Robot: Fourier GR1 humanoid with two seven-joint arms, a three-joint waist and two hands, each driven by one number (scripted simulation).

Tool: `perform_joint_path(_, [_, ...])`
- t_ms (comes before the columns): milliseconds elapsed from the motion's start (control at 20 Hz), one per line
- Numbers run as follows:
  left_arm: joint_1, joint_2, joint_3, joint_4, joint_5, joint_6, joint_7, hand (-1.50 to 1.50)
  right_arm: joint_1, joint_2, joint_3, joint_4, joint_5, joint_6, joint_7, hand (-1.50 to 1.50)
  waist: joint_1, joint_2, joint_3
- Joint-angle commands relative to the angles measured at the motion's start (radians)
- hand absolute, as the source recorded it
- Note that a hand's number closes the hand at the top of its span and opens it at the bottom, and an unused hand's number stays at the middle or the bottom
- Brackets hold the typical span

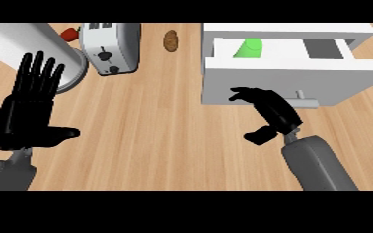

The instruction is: Pick up the cup, place it into the drawer and close the drawer

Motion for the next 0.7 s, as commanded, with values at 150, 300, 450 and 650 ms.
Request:
perform_joint_path(150, [0.043, 0.002, 0.075, -0.004, -0.006, -0.083, 0.028, -1.5, -0.223, 0.074, -0.067, 0.41, 0.054, -0.091, -0.082, -1.5, 0.007, 0.003, 0.001])
perform_joint_path(300, [0.089, -0.013, 0.09, -0.029, -0.03, -0.114, 0.02, -1.5, -0.32, 0.059, -0.131, 0.487, 0.021, -0.053, -0.107, -1.5, 0.006, 0.002, 0.0])
perform_joint_path(450, [0.082, -0.035, 0.091, 0.017, -0.046, -0.143, -0.008, -1.5, -0.413, 0.054, -0.181, 0.651, -0.002, -0.064, -0.181, -1.5, 0.013, 0.005, 0.001])
perform_joint_path(650, [0.049, 0.0, 0.145, 0.068, -0.01, -0.198, 0.015, -1.5, -0.475, 0.015, -0.221, 0.826, -0.002, -0.089, -0.282, -1.5, 0.025, 0.013, 0.001])
